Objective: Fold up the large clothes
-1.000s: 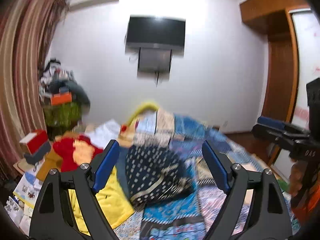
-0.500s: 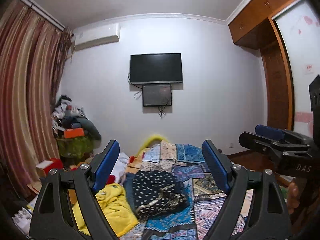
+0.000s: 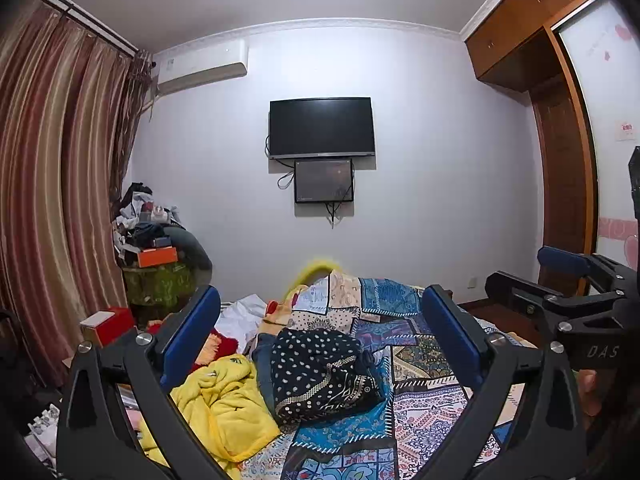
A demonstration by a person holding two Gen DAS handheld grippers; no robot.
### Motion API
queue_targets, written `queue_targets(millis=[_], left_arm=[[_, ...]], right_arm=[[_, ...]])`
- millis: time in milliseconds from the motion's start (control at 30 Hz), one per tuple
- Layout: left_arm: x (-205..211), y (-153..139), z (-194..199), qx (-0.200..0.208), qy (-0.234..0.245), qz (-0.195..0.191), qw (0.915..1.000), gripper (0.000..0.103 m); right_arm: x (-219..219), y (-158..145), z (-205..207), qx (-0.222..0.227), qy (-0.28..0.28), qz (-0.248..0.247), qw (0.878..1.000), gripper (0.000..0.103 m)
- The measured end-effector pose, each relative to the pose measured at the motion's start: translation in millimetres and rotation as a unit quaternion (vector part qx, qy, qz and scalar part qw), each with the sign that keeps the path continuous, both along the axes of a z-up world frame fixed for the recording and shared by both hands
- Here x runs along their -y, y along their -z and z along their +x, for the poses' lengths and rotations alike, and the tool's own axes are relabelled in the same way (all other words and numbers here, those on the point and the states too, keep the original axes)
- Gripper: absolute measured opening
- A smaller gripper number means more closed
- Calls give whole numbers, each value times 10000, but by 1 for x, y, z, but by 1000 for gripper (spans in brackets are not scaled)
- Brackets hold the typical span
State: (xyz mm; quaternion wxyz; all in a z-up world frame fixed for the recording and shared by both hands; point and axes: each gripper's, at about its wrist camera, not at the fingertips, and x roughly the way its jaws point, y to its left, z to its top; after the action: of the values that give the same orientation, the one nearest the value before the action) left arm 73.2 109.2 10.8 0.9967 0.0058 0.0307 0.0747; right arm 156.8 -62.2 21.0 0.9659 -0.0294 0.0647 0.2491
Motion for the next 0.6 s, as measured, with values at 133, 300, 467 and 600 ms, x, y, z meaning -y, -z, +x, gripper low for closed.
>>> queue_targets(millis=[133,300,467,600], left_arm=[[0,2,3,-44,23,-48,10000,102],[0,4,5,-82,-12,-51,10000,103],[-1,5,5,-96,-31,-51,9999,103],[-2,6,6,-109,-21,-83,9999,103]], right_arm=[[-2,1,1,-12,16,-67,10000,103],[-4,3,5,-100,18,-77,9999,103],[-3,3,6,-141,17,-55,9999,103],[-2,3,6,-142,17,-51,9999,103]])
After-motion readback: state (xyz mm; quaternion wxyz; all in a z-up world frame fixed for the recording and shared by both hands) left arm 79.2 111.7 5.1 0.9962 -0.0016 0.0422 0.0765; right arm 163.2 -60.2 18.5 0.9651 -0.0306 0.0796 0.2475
